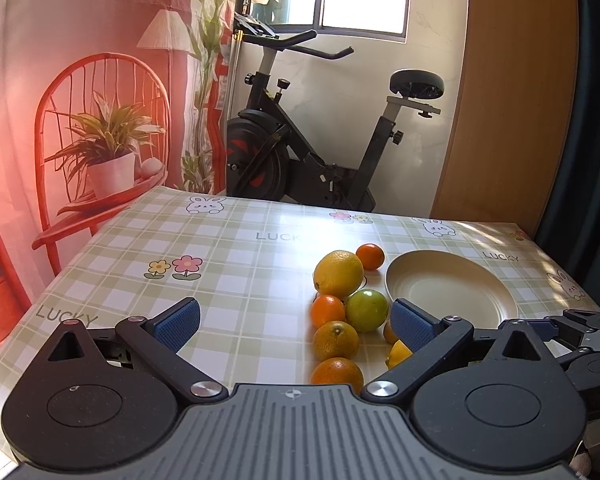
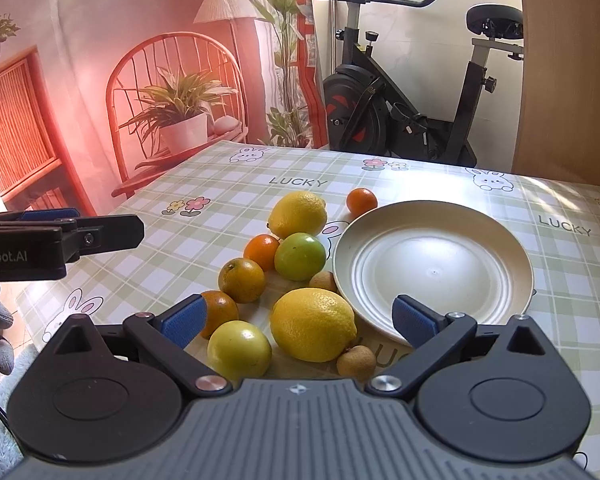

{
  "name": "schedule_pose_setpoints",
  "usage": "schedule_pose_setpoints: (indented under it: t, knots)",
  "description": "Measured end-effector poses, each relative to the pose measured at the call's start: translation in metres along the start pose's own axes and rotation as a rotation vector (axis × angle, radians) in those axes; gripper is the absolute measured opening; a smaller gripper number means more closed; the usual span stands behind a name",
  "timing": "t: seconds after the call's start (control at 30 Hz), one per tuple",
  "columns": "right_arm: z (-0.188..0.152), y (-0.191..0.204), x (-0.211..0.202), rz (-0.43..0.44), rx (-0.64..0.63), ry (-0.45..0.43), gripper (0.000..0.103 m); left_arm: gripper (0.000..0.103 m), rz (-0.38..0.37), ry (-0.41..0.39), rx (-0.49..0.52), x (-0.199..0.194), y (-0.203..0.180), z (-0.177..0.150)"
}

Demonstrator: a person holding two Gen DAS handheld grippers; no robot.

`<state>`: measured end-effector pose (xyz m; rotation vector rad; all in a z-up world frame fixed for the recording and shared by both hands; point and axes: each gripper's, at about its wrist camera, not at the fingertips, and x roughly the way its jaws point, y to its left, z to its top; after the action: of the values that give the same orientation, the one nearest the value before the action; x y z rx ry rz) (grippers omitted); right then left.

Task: Organize fruits
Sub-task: 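Move the left gripper toward the yellow-green citrus beside the big lemon, then close the left gripper around the yellow-green citrus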

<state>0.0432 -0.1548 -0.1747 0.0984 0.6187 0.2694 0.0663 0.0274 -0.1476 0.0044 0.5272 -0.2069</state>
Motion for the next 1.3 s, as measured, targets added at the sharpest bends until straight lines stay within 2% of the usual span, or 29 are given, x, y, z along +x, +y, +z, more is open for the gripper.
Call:
schedule_pose_setpoints:
  t: [0.27, 0.4, 0.5, 0.6, 0.7, 0.87, 0.97, 1.1, 1.17, 1.23, 1.3]
  knots:
    - [-0.006, -0.001, 0.001, -0.004, 0.015, 0.024, 0.099, 0.102, -0.021, 0.021, -0.029, 0.004, 0.005, -0.002]
    - [-0.010, 0.006, 0.004, -0.004, -0.017, 0.048, 0.089, 0.102, -0.012, 0.055, -0.006, 0.007, 0.001, -0.004]
    - [-0.013, 0.013, 0.008, 0.016, -0.045, 0.067, 0.088, 0.102, 0.011, 0.098, -0.004, 0.012, 0.004, -0.005]
    - [-0.016, 0.019, 0.012, 0.037, -0.072, 0.084, 0.082, 0.102, 0.006, 0.122, -0.031, 0.015, 0.010, -0.006]
    - [-0.018, 0.023, 0.016, 0.048, -0.087, 0.100, 0.075, 0.102, 0.020, 0.142, -0.016, 0.018, 0.010, -0.007]
    - [-0.021, 0.025, 0.020, 0.066, -0.085, 0.122, 0.062, 0.102, 0.009, 0.232, -0.029, 0.029, 0.012, -0.014]
    - [-0.022, 0.025, 0.022, 0.071, -0.082, 0.131, 0.057, 0.092, -0.010, 0.249, -0.018, 0.030, 0.008, -0.017]
    - [-0.023, 0.024, 0.023, 0.080, -0.080, 0.135, 0.057, 0.085, -0.067, 0.251, -0.007, 0.030, 0.003, -0.019]
    - [-0.024, 0.024, 0.024, 0.089, -0.078, 0.140, 0.057, 0.078, -0.105, 0.247, 0.001, 0.030, 0.001, -0.019]
    - [-0.025, 0.024, 0.026, 0.098, -0.077, 0.144, 0.057, 0.057, -0.153, 0.247, 0.021, 0.030, -0.003, -0.018]
    - [-0.026, 0.025, 0.027, 0.103, -0.079, 0.146, 0.057, 0.046, -0.200, 0.251, 0.047, 0.033, -0.011, -0.019]
